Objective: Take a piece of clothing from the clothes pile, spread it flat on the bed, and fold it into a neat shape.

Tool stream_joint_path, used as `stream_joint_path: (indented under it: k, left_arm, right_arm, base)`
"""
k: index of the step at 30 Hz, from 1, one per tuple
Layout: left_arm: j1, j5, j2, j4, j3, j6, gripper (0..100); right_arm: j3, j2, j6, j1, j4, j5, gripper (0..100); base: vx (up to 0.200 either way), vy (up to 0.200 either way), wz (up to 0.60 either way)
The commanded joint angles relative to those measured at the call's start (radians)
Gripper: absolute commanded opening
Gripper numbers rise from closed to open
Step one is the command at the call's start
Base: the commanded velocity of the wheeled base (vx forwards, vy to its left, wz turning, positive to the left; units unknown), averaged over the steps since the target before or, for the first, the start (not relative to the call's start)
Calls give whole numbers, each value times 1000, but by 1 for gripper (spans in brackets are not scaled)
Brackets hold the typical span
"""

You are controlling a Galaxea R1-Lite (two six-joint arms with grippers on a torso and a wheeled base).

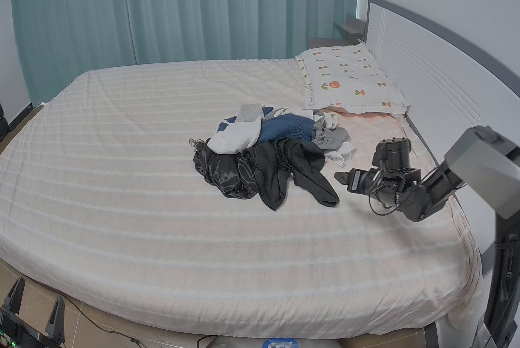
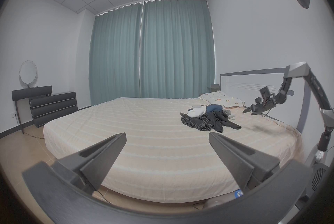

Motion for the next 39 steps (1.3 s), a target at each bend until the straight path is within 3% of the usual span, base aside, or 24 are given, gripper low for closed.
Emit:
stream_joint_path:
  k: [1, 12, 24, 25, 33, 39]
  left_arm:
    - [0, 1, -15, -1, 18, 0, 100]
    - [0, 1, -15, 1, 18, 0, 100]
    - [0, 1, -15, -1, 18, 0, 100]
    - [0, 1, -15, -1, 18, 0, 100]
    - [0, 1, -15, -1, 18, 0, 100]
    - [0, 1, -15, -1, 18, 0, 100]
  right_arm:
    - [-212, 287, 21, 31, 11, -47, 100]
    - [-480, 421, 50, 39, 100, -56, 100]
    - [-583, 491, 47, 52, 113, -61, 100]
    - [-583, 491, 47, 52, 113, -61, 0]
    - [-509, 407, 58, 45, 94, -59, 0]
    - [-198, 197, 125, 45, -10, -9, 0]
  base:
    - [0, 0, 0]
    - [0, 0, 0]
    - [0, 0, 0]
    - [0, 0, 0]
    - [0, 0, 0]
    - [0, 0, 0]
